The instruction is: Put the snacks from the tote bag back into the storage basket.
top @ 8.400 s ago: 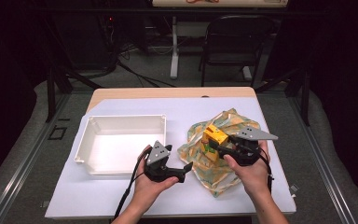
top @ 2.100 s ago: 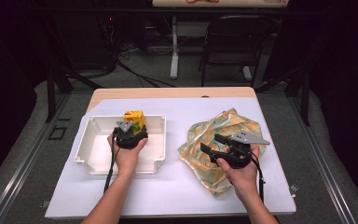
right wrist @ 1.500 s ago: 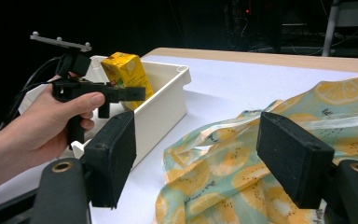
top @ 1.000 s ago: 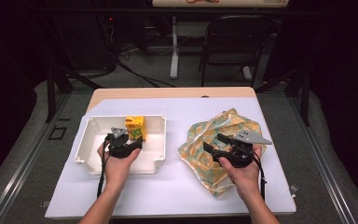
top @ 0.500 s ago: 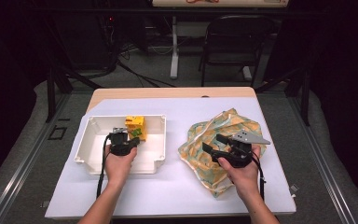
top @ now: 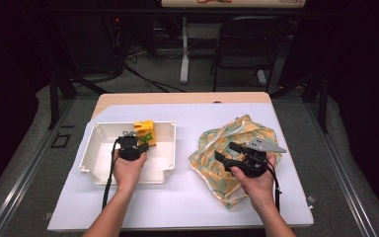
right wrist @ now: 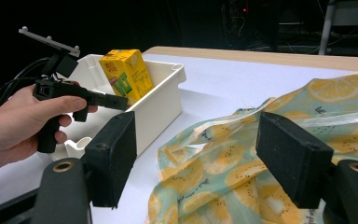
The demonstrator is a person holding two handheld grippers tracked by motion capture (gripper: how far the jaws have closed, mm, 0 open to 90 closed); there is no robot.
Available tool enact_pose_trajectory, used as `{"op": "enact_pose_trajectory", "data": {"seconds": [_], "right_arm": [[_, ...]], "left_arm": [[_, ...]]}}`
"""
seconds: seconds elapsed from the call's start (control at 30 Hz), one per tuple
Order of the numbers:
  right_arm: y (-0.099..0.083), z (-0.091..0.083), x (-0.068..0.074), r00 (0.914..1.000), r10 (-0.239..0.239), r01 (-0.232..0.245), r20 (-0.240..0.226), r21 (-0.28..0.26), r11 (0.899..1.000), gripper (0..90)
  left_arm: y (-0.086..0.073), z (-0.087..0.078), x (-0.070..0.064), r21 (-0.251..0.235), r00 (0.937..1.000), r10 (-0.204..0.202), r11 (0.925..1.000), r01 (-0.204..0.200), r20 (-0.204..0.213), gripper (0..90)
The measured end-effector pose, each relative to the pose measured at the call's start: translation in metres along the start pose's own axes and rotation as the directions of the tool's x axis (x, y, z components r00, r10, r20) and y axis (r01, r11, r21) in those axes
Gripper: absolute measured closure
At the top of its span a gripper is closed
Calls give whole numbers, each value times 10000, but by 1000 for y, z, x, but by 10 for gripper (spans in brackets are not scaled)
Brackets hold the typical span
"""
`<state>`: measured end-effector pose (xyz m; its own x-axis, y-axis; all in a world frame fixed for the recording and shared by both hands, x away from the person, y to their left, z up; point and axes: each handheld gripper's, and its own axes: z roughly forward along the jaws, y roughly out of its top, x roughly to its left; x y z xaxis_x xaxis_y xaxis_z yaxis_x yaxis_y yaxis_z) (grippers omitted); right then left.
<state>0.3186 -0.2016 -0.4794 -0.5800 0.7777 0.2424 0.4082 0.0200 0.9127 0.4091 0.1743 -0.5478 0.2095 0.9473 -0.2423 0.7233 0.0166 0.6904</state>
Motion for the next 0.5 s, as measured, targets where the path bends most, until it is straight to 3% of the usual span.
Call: {"op": "enact_pose_trajectory", "data": {"seconds": [0.1, 0.17, 0.33, 0.4, 0.5], "right_arm": [[0, 0, -1, 10000, 31, -31, -1, -21, 10000, 286], [0, 0, -1, 10000, 37, -37, 35, -13, 10000, 286], [-1, 0, -1, 10000, -75, 74, 33, 102, 9999, 286], [-1, 1, -1, 10000, -71, 71, 9, 95, 9999, 286], [-1, 1, -2, 10000, -50, 50, 56, 85, 10000, 286]], "left_arm": [[0, 1, 2, -44, 9996, -217, 9998, 217, -172, 900], [1, 2, 5, -52, 9992, -397, 9992, 396, -67, 900], [0, 2, 5, -61, 9994, -326, 9995, 326, -107, 900], [-1, 2, 2, -150, 9997, -235, 9996, 233, -116, 861], [-1, -3, -2, -338, 9999, -104, 9994, 100, -122, 728]]}}
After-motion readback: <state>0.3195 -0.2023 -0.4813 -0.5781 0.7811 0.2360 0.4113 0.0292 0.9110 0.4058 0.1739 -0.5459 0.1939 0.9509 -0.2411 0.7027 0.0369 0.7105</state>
